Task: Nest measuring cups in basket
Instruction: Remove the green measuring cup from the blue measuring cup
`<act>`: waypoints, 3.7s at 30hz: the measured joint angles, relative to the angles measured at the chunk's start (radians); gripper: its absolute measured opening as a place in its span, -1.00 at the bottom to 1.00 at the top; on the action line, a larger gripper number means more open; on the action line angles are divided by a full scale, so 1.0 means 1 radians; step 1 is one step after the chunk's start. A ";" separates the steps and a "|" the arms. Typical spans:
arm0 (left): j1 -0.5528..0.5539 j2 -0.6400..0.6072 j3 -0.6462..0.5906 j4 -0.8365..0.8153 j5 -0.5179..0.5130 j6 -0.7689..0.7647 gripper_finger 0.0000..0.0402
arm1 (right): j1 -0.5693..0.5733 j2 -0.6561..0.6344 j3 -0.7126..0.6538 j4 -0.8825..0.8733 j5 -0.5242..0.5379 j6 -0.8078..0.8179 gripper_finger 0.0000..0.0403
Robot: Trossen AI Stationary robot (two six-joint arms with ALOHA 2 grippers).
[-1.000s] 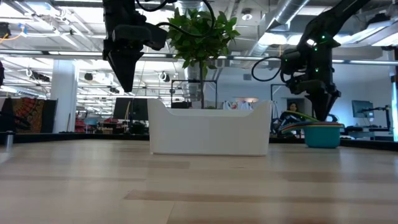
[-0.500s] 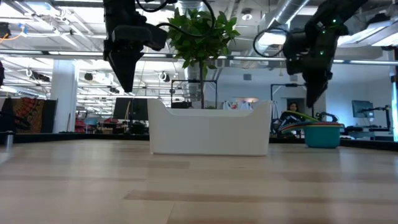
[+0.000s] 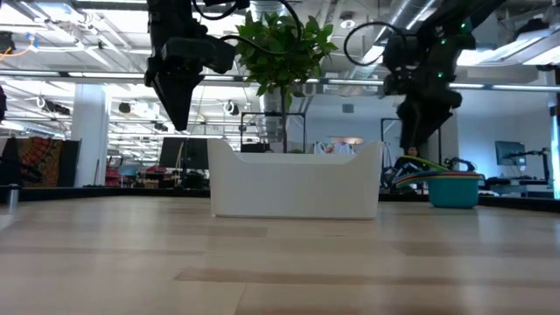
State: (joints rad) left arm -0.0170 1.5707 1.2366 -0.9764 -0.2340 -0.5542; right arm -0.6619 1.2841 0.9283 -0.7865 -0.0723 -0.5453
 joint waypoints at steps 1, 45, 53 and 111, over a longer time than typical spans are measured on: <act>0.000 0.000 0.000 0.000 0.000 -0.002 -0.97 | -0.002 0.015 0.000 -0.001 0.001 0.007 0.96; 0.000 0.000 0.000 0.000 -0.017 -0.007 -0.97 | -0.008 0.053 0.000 -0.011 0.082 0.048 -0.07; 0.000 0.000 0.000 0.004 -0.017 0.002 -0.97 | 0.010 -0.044 0.027 -0.087 0.105 0.111 -0.17; -0.031 0.000 0.000 0.014 0.076 0.016 -0.91 | 0.662 0.111 -0.093 0.042 0.073 1.071 -0.01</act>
State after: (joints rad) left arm -0.0476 1.5707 1.2362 -0.9626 -0.1576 -0.5378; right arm 0.0005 1.3952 0.8349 -0.7441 0.0002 0.5258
